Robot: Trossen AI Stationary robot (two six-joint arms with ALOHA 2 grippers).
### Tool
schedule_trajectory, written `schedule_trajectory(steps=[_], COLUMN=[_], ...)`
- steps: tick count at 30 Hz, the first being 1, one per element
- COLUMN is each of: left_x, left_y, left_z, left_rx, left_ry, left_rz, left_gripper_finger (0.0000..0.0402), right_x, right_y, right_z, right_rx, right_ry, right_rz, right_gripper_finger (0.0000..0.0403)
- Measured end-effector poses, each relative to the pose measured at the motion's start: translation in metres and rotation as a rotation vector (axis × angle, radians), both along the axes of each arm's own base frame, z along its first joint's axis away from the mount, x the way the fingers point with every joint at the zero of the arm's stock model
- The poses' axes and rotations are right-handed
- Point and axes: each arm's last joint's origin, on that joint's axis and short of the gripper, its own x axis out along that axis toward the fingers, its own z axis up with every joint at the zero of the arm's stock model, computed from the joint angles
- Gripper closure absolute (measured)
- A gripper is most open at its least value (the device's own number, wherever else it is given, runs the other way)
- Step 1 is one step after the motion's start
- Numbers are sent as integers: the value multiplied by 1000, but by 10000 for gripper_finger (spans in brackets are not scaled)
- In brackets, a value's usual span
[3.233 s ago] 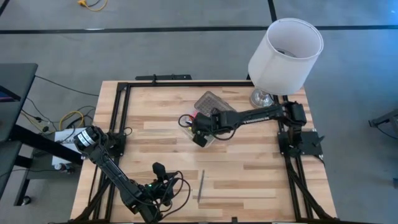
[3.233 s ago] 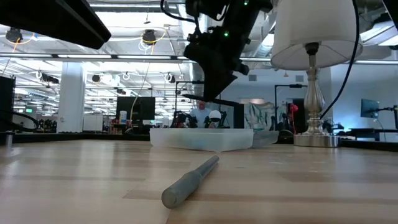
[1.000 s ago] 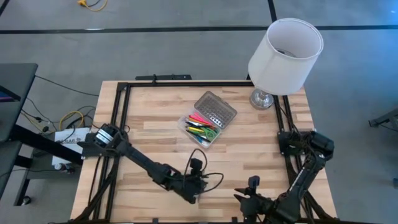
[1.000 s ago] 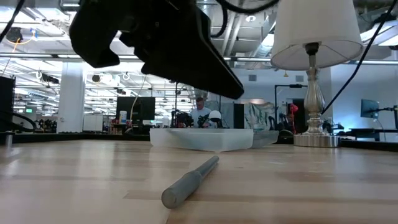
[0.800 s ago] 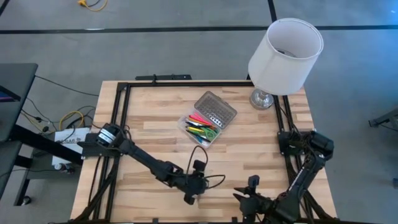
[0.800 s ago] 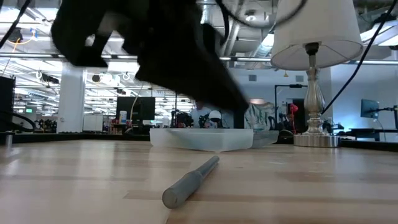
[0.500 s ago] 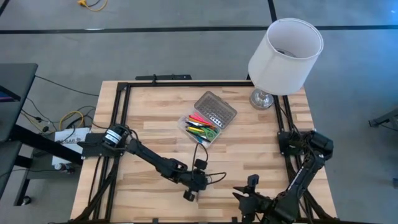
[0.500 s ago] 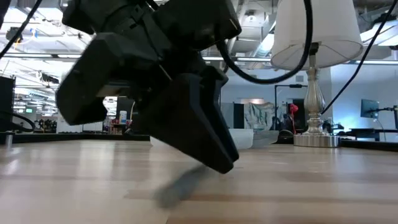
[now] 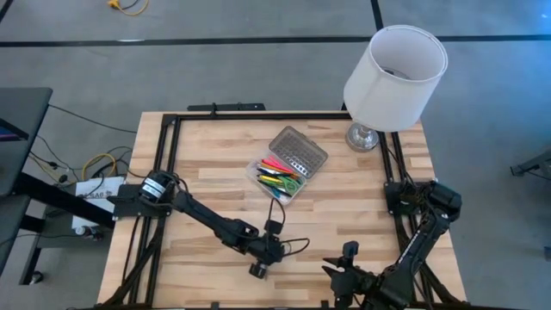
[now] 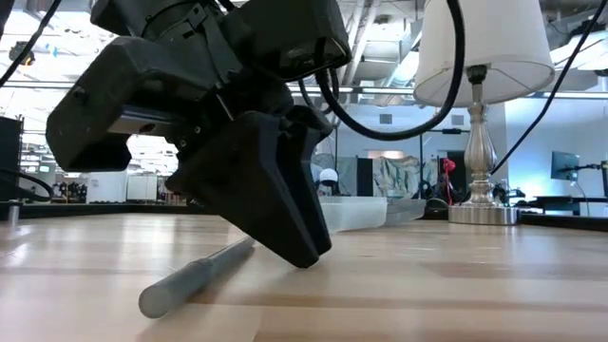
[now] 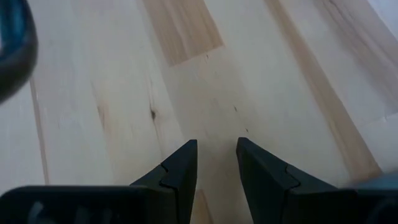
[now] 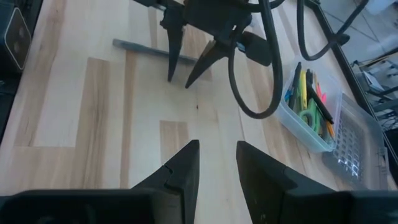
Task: Pick & place school supplies into a supply box
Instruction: Put the gray pen into the black supply box
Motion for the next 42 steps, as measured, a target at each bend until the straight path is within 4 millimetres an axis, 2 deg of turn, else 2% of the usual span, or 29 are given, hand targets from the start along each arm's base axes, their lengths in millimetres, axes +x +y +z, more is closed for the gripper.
schedule_trajectory(steps=[6, 13, 24, 42], left_x=[-7, -10, -24, -48], left_y=[-4, -18, -33, -48], left_z=[4, 10, 10, 8], left_rx=[-13, -206, -198, -180], left_ry=[25, 93, 146, 293], left_rz=[21, 16, 9, 104], left_gripper_finger=[290, 290, 290, 290], right_x=[0, 0, 0, 3], right_y=[0, 0, 0, -1], right_z=[0, 0, 0, 1], right_rx=[8, 9, 8, -8], right_ry=[-5, -6, -9, -36], right_rz=[-6, -6, -6, -15], right_gripper_finger=[301, 301, 301, 301])
